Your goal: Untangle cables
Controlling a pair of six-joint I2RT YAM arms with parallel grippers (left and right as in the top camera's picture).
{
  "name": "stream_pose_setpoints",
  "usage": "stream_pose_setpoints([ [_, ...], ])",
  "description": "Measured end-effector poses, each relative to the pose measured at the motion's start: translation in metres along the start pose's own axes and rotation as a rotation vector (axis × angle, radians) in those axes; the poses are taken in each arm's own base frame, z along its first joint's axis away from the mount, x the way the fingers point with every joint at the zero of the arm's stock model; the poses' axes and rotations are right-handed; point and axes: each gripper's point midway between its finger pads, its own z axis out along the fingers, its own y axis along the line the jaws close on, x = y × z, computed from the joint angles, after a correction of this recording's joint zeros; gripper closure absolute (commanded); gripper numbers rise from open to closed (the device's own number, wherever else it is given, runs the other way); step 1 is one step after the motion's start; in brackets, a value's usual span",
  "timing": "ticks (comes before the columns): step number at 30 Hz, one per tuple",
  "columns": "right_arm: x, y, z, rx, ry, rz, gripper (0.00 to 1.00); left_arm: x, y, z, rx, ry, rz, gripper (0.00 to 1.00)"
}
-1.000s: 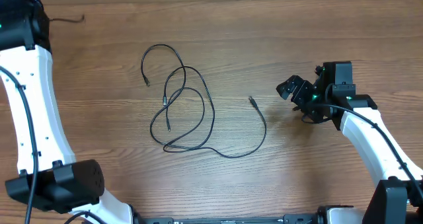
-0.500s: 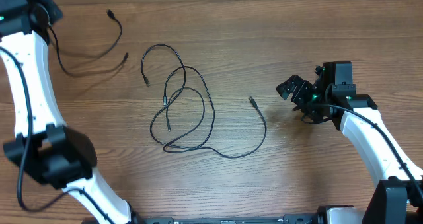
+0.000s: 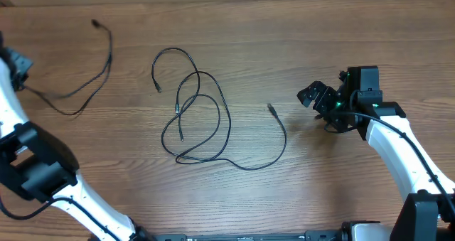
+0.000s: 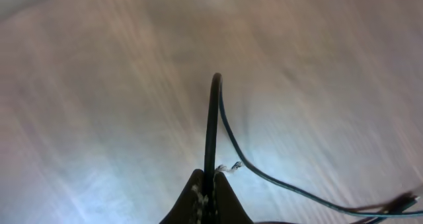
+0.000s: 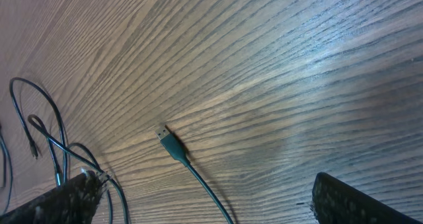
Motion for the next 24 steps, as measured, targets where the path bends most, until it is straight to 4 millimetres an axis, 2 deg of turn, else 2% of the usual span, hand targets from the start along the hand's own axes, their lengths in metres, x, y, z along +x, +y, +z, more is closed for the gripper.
stream_pose_setpoints([
  [5,0.0,0.0,0.0,0.0,0.0,0.0,0.0,-0.004,0.042,0.005,-0.058,0.041,-0.097,0.96],
  [8,0.0,0.0,0.0,0.0,0.0,0.0,0.0,-0.001,0.052,0.006,-0.077,0.063,-0.122,0.94],
  [9,0.0,0.0,0.0,0.0,0.0,-0.001,0.0,0.0,0.053,0.006,-0.078,0.067,-0.123,0.61],
  [10,0.0,0.0,0.0,0.0,0.0,-0.001,0.0,0.001,0.053,0.006,-0.082,0.074,-0.124,0.39],
  [11,0.0,0.0,0.0,0.0,0.0,0.0,0.0,0.003,0.053,0.006,-0.083,0.078,-0.123,0.23],
  [13,0.0,0.0,0.0,0.0,0.0,-0.001,0.0,0.004,0.053,0.005,-0.084,0.081,-0.12,0.09],
  [16,0.0,0.0,0.0,0.0,0.0,-0.001,0.0,0.008,0.053,0.005,-0.084,0.098,-0.117,0.04],
  [20,0.0,0.0,0.0,0.0,0.0,-0.001,0.0,0.013,0.049,0.005,-0.059,0.125,-0.108,0.05],
  [21,0.0,0.0,0.0,0.0,0.0,0.0,0.0,0.014,0.047,0.004,-0.053,0.131,-0.104,0.07],
  [22,0.0,0.0,0.0,0.0,0.0,0.0,0.0,0.016,0.046,0.004,-0.047,0.139,-0.098,0.16],
  [23,0.0,0.0,0.0,0.0,0.0,-0.001,0.0,0.017,0.045,0.004,-0.041,0.145,-0.091,0.46],
  [24,0.0,0.0,0.0,0.0,0.0,0.0,0.0,0.019,0.043,0.004,-0.034,0.152,-0.085,0.88],
])
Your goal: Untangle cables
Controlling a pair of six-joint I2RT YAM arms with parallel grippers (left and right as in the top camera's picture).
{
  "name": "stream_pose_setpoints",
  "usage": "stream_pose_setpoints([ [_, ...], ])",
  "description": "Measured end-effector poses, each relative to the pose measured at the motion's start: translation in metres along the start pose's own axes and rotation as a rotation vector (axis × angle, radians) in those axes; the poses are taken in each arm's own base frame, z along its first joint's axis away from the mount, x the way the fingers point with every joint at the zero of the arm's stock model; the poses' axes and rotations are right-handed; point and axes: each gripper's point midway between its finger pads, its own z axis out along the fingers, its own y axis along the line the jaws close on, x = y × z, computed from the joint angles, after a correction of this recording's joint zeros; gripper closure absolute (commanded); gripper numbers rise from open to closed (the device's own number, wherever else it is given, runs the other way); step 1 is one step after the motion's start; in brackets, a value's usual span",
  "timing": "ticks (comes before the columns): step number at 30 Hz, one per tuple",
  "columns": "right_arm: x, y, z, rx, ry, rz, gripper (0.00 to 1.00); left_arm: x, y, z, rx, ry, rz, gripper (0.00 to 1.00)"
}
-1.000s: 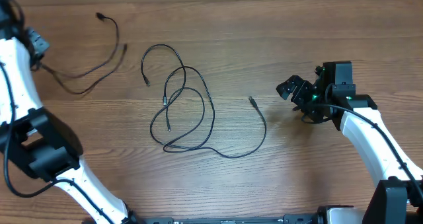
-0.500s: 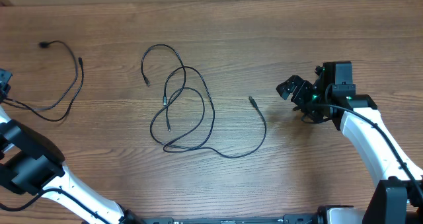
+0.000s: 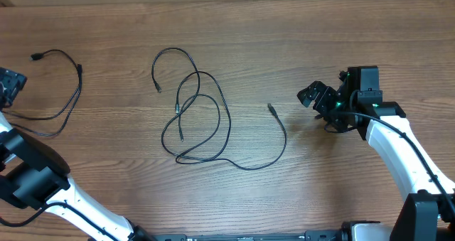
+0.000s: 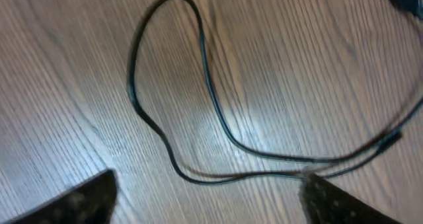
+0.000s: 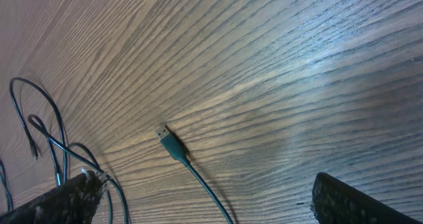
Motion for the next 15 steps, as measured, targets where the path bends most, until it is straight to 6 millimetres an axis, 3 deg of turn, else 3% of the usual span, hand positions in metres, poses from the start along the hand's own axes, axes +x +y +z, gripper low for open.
stream_pose_setpoints([
  [1,0.0,0.0,0.0,0.0,0.0,0.0,0.0,0.001,-0.002,0.0,0.006,0.005,0.005,0.96],
  [9,0.0,0.0,0.0,0.0,0.0,0.0,0.0,0.027,-0.042,-0.003,0.08,0.043,0.135,0.96],
  [15,0.0,0.0,0.0,0.0,0.0,0.001,0.0,0.067,-0.077,0.018,0.101,0.079,0.253,0.96],
])
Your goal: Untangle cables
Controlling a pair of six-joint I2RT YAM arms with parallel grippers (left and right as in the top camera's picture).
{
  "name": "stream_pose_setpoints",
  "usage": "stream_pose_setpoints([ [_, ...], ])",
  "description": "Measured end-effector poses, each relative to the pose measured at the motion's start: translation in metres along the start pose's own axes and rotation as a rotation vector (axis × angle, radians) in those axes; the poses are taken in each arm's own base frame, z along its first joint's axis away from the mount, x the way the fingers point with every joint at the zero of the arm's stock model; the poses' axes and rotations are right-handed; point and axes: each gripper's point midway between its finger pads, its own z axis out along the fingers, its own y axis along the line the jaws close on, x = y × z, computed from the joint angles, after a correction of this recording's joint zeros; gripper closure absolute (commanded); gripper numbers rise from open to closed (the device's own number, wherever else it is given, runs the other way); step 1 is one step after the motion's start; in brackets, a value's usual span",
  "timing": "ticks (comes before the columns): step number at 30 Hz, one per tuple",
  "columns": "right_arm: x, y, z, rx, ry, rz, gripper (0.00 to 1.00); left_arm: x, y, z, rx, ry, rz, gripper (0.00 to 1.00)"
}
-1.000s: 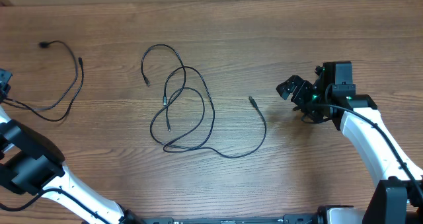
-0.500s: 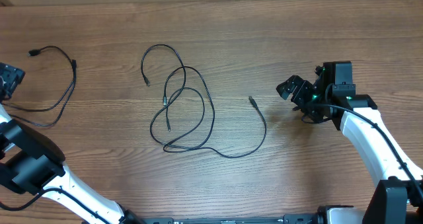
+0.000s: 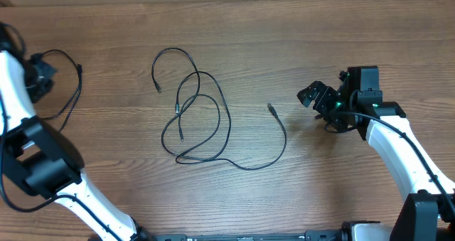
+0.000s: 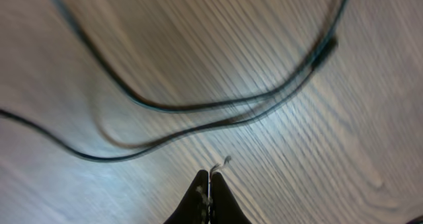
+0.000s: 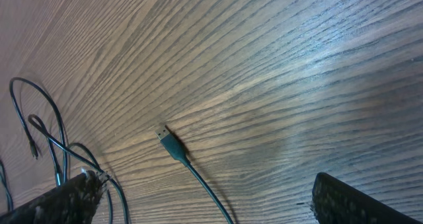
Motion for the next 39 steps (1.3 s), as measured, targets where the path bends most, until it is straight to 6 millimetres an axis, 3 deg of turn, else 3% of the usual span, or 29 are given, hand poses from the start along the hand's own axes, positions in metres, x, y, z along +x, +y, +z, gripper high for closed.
stream_pose_setpoints([
  [7,0.0,0.0,0.0,0.0,0.0,-0.001,0.0,0.037,-0.028,0.057,0.007,0.012,0.121,0.94],
  [14,0.0,0.0,0.0,0.0,0.0,-0.001,0.0,0.046,-0.022,0.097,-0.004,-0.041,0.202,0.89],
  [27,0.0,0.0,0.0,-0.001,0.0,-0.001,0.0,0.013,-0.021,0.106,0.003,-0.285,0.21,0.89],
  [36,0.0,0.0,0.0,-0.001,0.0,-0.001,0.0,-0.002,0.004,0.107,-0.044,-0.318,0.16,0.84],
  [39,0.0,0.0,0.0,0.0,0.0,-0.001,0.0,-0.003,0.007,0.108,-0.02,-0.307,0.148,0.87],
])
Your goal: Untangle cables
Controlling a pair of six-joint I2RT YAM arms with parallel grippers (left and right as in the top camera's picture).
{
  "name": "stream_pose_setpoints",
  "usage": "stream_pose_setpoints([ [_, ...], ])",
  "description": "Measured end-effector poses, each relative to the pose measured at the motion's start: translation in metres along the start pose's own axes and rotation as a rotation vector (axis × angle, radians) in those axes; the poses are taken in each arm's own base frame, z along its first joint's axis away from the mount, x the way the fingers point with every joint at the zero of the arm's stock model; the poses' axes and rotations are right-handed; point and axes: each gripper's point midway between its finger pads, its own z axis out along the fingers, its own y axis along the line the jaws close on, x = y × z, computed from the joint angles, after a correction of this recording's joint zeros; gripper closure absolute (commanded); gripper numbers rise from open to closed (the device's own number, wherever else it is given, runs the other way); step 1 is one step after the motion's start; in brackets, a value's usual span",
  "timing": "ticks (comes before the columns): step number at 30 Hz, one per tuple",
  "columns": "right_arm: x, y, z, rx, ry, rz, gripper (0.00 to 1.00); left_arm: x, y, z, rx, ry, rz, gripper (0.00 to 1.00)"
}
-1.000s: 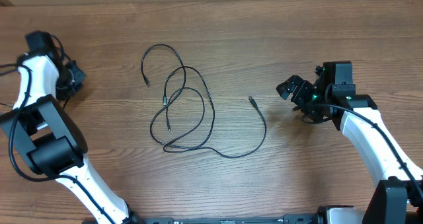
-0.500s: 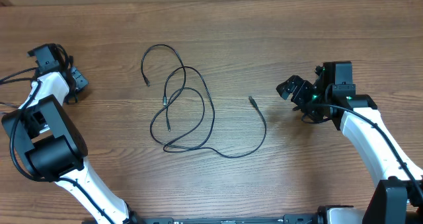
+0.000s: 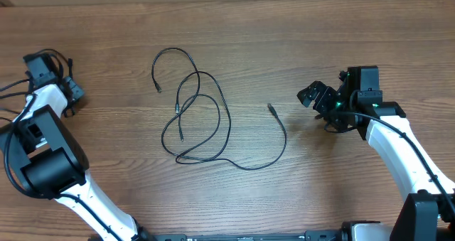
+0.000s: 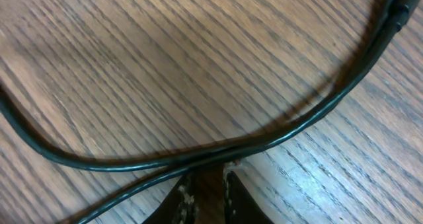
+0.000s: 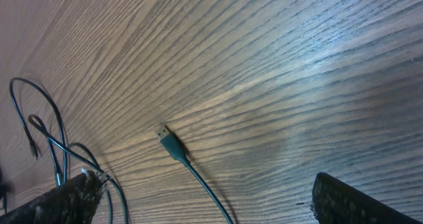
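Observation:
A tangle of thin black cables lies mid-table, one end with a plug pointing right. That plug also shows in the right wrist view. My right gripper hovers right of it, open wide and holding nothing. A separate black cable lies at the far left, mostly hidden under my left arm in the overhead view. My left gripper sits low over it. Its jaws are a narrow gap apart, and the cable crosses just past the tips.
The wooden table runs to a far edge at the top of the overhead view. My left arm's links fill the lower left corner. My right arm comes up from the lower right.
My left gripper was shut and higher over the separate cable. Now it is close to the table with its jaws slightly apart at the cable. The right arm and the tangle have not moved.
First my left gripper was shut on the separate cable at the far left, holding it off the wood. Then it was open, with the cable lying on the table. Later it was shut on nothing above the cable, and now it is low with jaws slightly apart.

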Motion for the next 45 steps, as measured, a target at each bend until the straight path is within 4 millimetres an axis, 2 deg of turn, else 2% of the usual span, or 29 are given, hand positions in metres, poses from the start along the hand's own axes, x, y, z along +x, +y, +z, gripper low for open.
stream_pose_setpoints([
  [6,0.0,0.0,0.0,0.0,0.0,0.0,0.0,0.01,-0.015,-0.009,0.128,0.082,-0.009,0.75],
  [10,0.0,0.0,0.0,0.0,0.0,0.001,0.0,0.026,-0.037,-0.028,0.2,0.163,0.01,0.75],
  [11,0.0,0.0,0.0,0.001,0.0,0.001,0.0,0.026,-0.043,-0.036,0.216,0.169,0.012,0.72],
  [12,0.0,0.0,0.0,0.0,0.0,0.0,0.0,0.023,-0.051,-0.047,0.234,0.163,0.012,0.7],
  [14,0.0,0.0,0.0,0.0,0.0,0.001,0.0,0.0,-0.075,-0.1,0.315,0.094,0.004,0.62],
  [16,0.0,0.0,0.0,0.0,-0.001,0.0,0.0,-0.008,-0.088,-0.137,0.38,0.075,0.003,0.59],
  [18,0.0,0.0,0.0,0.0,0.0,0.001,0.0,-0.001,-0.1,-0.177,0.455,0.102,0.015,0.57],
  [20,0.0,0.0,0.0,0.0,0.0,0.001,0.0,0.009,-0.109,-0.209,0.516,0.135,0.027,0.56],
  [22,0.0,0.0,0.0,0.0,0.0,0.001,0.0,0.024,-0.119,-0.225,0.55,0.186,0.047,0.56],
  [27,0.0,0.0,0.0,0.001,0.0,0.001,0.0,0.077,-0.132,-0.226,0.527,0.36,0.11,0.57],
  [30,0.0,0.0,0.0,0.0,0.0,0.001,0.0,0.1,-0.136,-0.227,0.505,0.414,0.157,0.61],
  [33,0.0,0.0,0.0,0.0,-0.001,0.0,0.0,0.122,-0.142,-0.227,0.496,0.444,0.23,0.6],
  [38,0.0,0.0,0.0,0.0,0.0,0.0,0.0,0.171,-0.148,-0.219,0.466,0.5,0.365,0.63],
  [39,0.0,0.0,0.0,0.0,0.0,0.0,0.0,0.178,-0.149,-0.217,0.458,0.502,0.386,0.62],
  [41,0.0,0.0,0.0,0.0,-0.001,0.0,0.0,0.192,-0.15,-0.212,0.438,0.5,0.43,0.52],
  [42,0.0,0.0,0.0,0.0,0.0,0.0,0.0,0.199,-0.149,-0.21,0.429,0.501,0.448,0.5],
  [45,0.0,0.0,0.0,0.0,-0.001,0.001,0.0,0.219,-0.145,-0.202,0.392,0.504,0.502,0.5],
])
